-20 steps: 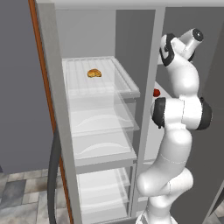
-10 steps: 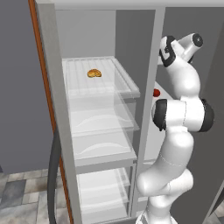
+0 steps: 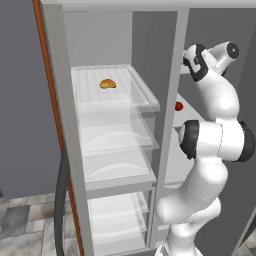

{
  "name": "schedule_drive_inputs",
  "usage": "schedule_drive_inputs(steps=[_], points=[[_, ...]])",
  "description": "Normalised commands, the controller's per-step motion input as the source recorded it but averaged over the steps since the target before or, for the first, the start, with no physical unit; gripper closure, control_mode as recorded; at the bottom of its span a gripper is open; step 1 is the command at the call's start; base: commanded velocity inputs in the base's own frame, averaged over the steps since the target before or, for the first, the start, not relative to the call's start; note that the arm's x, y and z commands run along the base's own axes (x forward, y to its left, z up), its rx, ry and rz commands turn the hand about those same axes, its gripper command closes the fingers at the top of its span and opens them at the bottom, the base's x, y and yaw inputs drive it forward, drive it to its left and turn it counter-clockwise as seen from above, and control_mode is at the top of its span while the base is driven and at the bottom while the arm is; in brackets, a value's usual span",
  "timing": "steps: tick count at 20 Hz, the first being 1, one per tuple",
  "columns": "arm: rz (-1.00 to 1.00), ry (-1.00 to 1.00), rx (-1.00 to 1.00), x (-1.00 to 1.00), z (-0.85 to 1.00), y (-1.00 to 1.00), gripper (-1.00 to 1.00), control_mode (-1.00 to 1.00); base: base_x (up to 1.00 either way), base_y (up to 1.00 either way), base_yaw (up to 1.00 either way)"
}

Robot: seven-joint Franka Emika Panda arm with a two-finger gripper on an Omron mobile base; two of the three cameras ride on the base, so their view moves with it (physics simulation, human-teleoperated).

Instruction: There's a chicken drumstick in the fridge that needs to be moved to the freezer for freezing. Pick up the chicken drumstick from the fridge, place it on any shelf in the freezer, and close the fridge and freezer doors when done.

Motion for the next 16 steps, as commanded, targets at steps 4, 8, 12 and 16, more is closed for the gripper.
schedule_drive_inputs(steps=[4, 8, 12, 16], points=[[-0.11, 0.09, 0.00, -0.73, 0.01, -0.06, -1.00, -1.00, 0.00, 0.00, 0.00], [-0.09, 0.20, 0.00, -0.76, 0.00, 0.08, -1.00, -1.00, 0.00, 0.00, 0.00], [-0.06, 0.22, 0.00, -0.75, 0.00, 0.21, -1.00, -1.00, 0.00, 0.00, 0.00], [-0.02, 0.01, 0.00, -1.00, -0.04, 0.03, -1.00, -1.00, 0.00, 0.00, 0.00]])
